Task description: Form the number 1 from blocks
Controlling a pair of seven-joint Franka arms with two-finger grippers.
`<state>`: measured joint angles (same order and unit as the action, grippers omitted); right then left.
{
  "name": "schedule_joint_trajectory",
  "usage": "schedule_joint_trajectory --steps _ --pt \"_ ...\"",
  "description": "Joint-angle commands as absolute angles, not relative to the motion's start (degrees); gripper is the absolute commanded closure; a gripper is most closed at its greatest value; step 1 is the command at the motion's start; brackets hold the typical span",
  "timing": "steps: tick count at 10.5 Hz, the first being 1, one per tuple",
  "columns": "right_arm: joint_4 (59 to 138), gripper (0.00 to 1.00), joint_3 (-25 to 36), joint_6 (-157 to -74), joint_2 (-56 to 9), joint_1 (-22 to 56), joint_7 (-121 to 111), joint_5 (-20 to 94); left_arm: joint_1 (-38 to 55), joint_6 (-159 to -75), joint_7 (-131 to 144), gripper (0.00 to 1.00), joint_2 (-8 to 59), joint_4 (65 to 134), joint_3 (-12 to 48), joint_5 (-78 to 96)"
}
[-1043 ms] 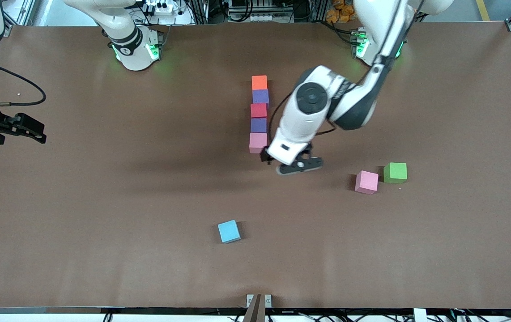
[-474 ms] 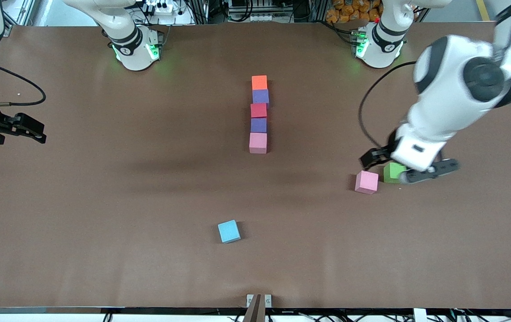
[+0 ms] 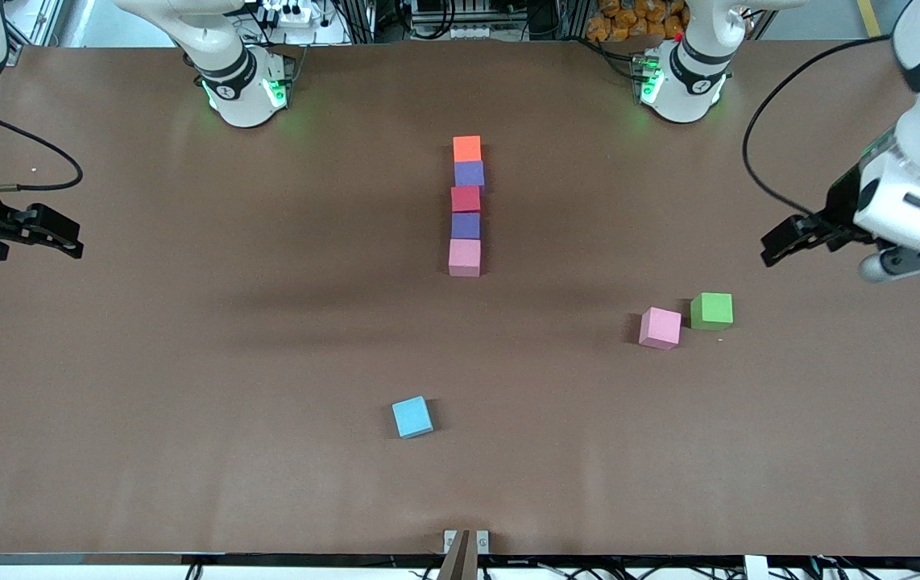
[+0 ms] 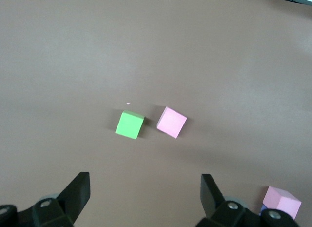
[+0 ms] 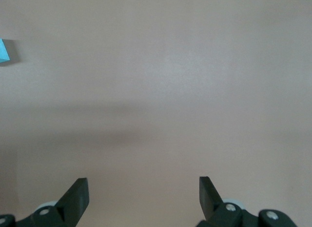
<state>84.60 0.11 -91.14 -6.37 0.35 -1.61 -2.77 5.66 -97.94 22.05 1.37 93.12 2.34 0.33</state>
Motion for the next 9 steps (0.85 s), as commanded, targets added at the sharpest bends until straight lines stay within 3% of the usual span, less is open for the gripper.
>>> schedule_joint_trajectory --steps 1,9 --pt "83.50 0.00 -0.44 -90.35 -6.77 -0.53 -2.64 -2.55 2.81 -95.81 20.13 0.00 -1.92 94.57 4.83 -1.14" --pt "83.50 0.00 -0.44 -90.35 -6.77 -0.53 -2.64 -2.46 3.34 -91.76 9.41 0.00 -3.69 92.47 4.13 -4.31"
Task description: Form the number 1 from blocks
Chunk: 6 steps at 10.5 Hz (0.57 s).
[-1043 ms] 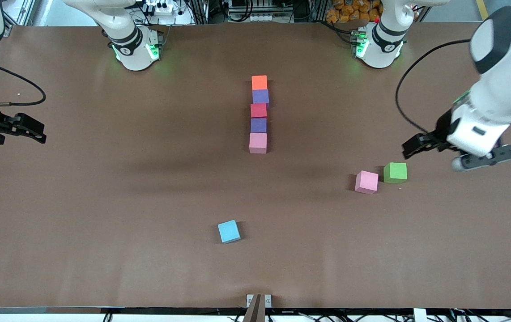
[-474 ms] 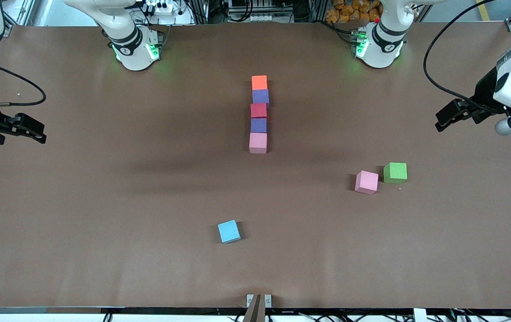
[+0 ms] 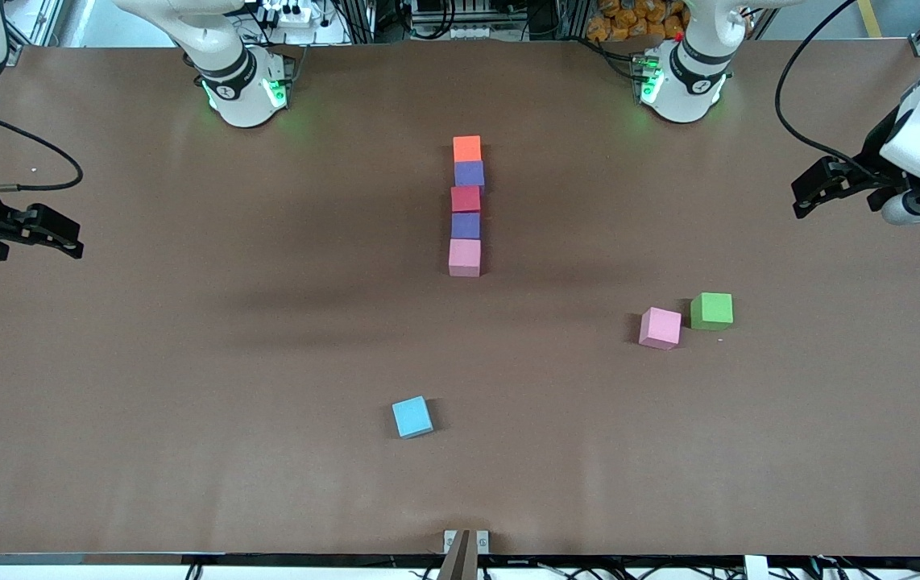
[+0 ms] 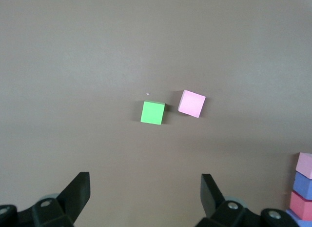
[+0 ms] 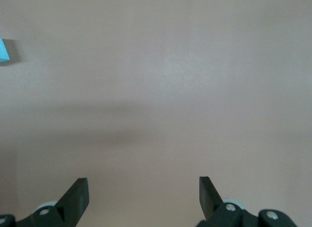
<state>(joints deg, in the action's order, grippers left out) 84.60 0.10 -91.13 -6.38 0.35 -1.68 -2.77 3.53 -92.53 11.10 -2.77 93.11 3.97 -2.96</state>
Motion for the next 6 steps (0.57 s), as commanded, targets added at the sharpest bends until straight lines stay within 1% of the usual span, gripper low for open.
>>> schedule_joint_trajectory --steps 1,4,6 --pt "83.50 0.00 -0.44 -90.35 -6.77 -0.53 -2.64 -2.46 3.17 -91.58 9.40 0.00 -3.60 92.29 4.13 -3.61" --pt "83.50 0.00 -0.53 -90.35 -7.03 -0.18 -2.37 -2.37 3.16 -91.15 9.40 0.00 -3.69 92.11 4.22 -3.08" --pt "83.50 0.00 -0.44 -90.35 -6.94 -0.35 -2.55 -2.37 3.16 -88.78 9.40 0.00 -3.25 90.53 3.26 -0.36"
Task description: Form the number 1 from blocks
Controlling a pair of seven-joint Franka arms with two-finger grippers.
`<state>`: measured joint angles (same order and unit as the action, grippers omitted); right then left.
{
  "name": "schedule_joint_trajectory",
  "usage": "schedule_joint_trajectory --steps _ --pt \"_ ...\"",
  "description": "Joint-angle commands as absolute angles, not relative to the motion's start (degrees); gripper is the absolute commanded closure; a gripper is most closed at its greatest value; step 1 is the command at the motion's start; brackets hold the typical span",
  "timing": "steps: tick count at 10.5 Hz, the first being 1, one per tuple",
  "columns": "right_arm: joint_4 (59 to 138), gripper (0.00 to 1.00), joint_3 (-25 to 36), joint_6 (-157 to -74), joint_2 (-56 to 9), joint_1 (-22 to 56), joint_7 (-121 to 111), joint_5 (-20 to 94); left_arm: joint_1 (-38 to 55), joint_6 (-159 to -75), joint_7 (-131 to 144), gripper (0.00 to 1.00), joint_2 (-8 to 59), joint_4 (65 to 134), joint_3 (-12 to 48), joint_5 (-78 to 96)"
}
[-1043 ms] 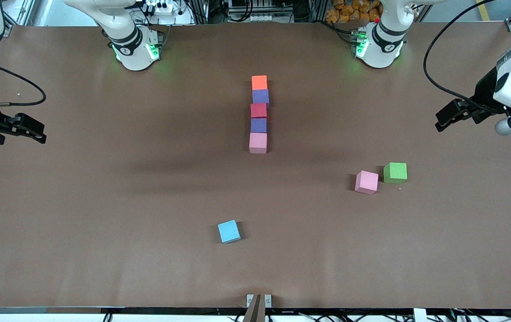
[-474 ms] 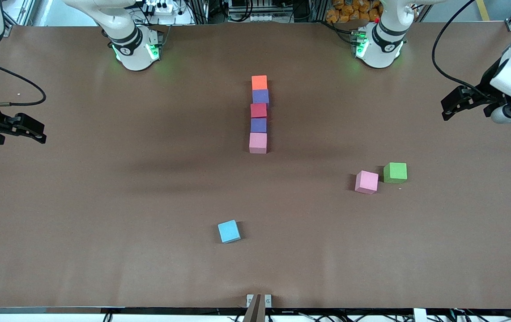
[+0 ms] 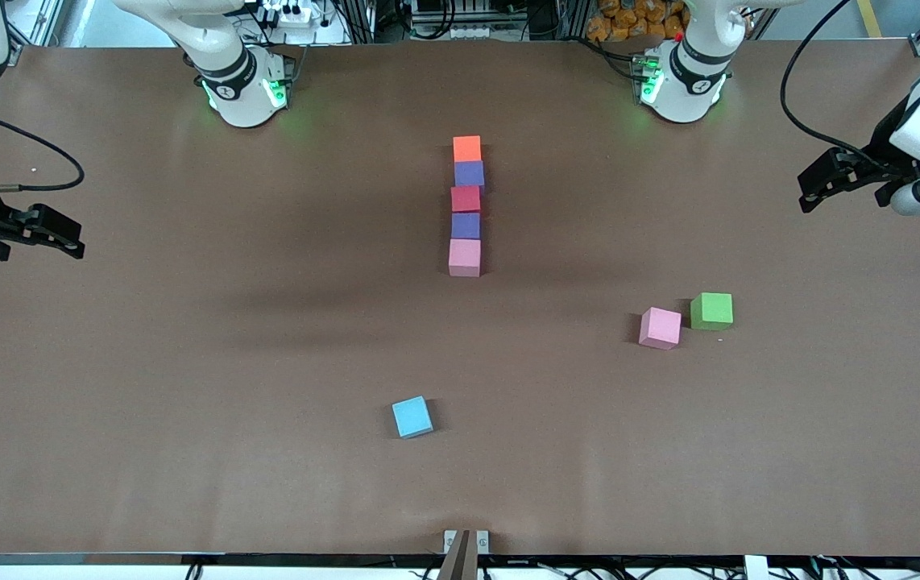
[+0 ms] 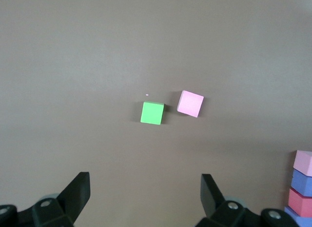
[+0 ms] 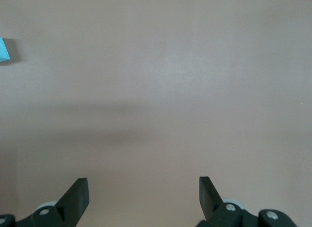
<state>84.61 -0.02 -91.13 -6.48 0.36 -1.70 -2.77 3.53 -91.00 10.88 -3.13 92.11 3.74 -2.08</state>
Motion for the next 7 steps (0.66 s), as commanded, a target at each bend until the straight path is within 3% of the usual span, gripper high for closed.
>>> schedule_joint_trajectory --steps 1,7 --pt "83.50 0.00 -0.53 -90.35 -6.94 -0.35 -2.55 -2.37 3.34 -88.51 9.32 0.00 -3.25 90.53 3.25 -0.35" --pt "83.58 0.00 -0.44 -90.35 -6.94 -0.35 -2.46 -2.29 3.60 -88.42 7.65 0.00 -3.25 90.70 3.34 -0.26"
